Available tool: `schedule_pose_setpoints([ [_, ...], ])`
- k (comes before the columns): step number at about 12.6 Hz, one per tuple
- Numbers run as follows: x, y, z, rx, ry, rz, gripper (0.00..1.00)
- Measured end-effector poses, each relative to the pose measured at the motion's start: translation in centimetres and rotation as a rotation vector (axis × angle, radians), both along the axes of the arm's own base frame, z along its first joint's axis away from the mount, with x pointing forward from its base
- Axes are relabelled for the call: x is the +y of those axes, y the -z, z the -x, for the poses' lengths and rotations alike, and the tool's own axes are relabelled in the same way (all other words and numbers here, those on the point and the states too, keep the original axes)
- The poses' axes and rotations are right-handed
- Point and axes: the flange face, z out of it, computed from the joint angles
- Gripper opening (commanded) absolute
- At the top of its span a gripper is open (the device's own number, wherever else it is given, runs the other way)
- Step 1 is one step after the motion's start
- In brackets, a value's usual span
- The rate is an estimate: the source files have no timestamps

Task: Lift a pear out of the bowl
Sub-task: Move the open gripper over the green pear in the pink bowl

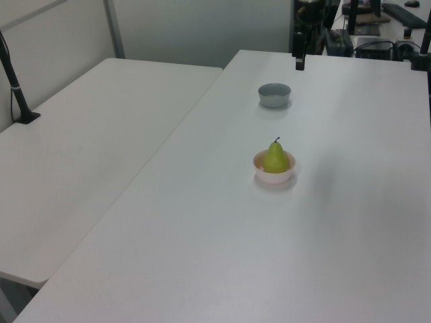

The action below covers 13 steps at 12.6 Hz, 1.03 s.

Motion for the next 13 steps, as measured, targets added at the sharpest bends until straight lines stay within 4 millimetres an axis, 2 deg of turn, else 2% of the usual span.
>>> schedule_pose_setpoints([
  [9,0.1,0.0,0.0,0.001,-0.002,0.000,1.00],
  [11,1.1,0.1,0.0,0.002,-0.021,-0.001,1.00],
  [13,4.3,0.4,0.2,0.007,-0.077,-0.001,1.00],
])
